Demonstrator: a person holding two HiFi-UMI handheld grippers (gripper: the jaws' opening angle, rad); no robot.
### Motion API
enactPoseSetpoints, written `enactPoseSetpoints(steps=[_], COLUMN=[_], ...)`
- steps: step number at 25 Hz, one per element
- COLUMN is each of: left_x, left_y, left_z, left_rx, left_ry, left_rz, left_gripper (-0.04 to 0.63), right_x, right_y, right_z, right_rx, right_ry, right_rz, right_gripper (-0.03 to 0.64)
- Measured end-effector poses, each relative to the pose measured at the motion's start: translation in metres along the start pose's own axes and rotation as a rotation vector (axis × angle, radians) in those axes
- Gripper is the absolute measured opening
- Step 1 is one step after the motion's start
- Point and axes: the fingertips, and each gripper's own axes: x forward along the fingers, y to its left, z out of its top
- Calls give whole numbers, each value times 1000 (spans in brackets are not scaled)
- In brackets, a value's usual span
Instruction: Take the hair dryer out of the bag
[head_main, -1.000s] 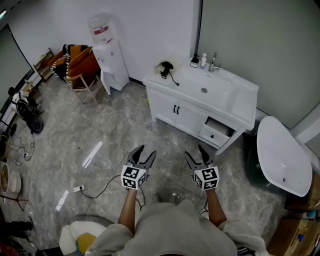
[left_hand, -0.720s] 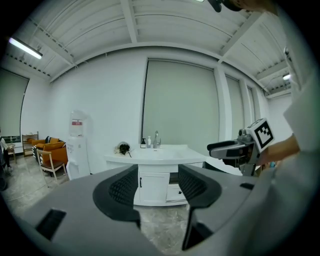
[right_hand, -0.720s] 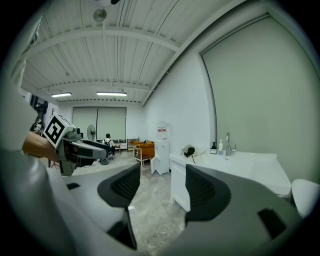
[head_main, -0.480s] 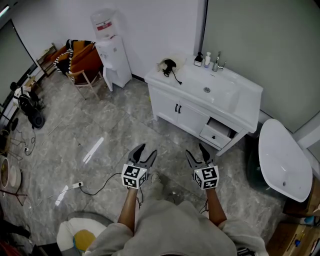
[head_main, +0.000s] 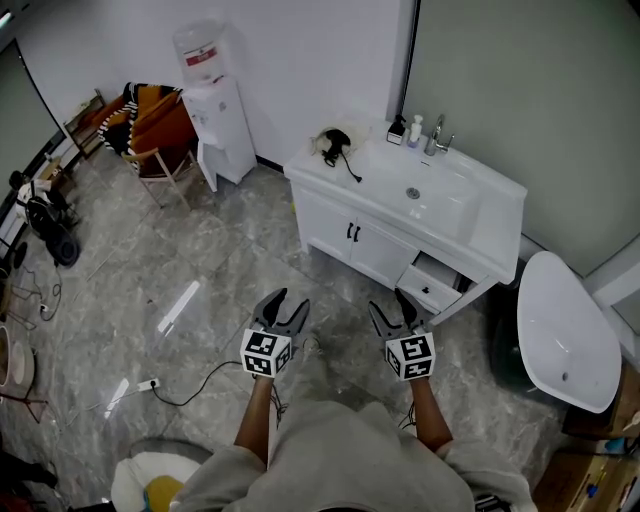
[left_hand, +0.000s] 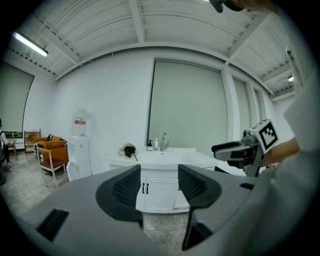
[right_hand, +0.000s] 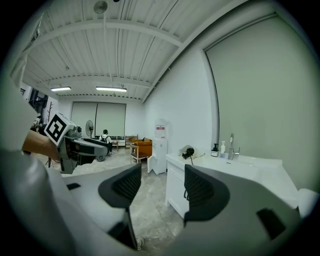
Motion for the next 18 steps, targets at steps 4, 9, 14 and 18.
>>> enactPoseSetpoints(steps=[4, 9, 14, 18], left_x=[38, 82, 126, 163], left_y=[29, 70, 110, 144], left_z=[7, 22, 42, 58], left_rx=[-4, -4, -4, 0], left_ry=[-3, 2, 5, 3], left_rz=[-14, -34, -55, -72], left_gripper=[230, 230, 230, 230], right_x=[41, 97, 151, 194], right_y=[-18, -37, -55, -70], right_z=[7, 24, 43, 57], right_rx=[-8, -15, -19, -24], right_ry=[6, 11, 22, 26], right_rz=[-10, -28, -40, -56], right_gripper=[253, 253, 249, 247])
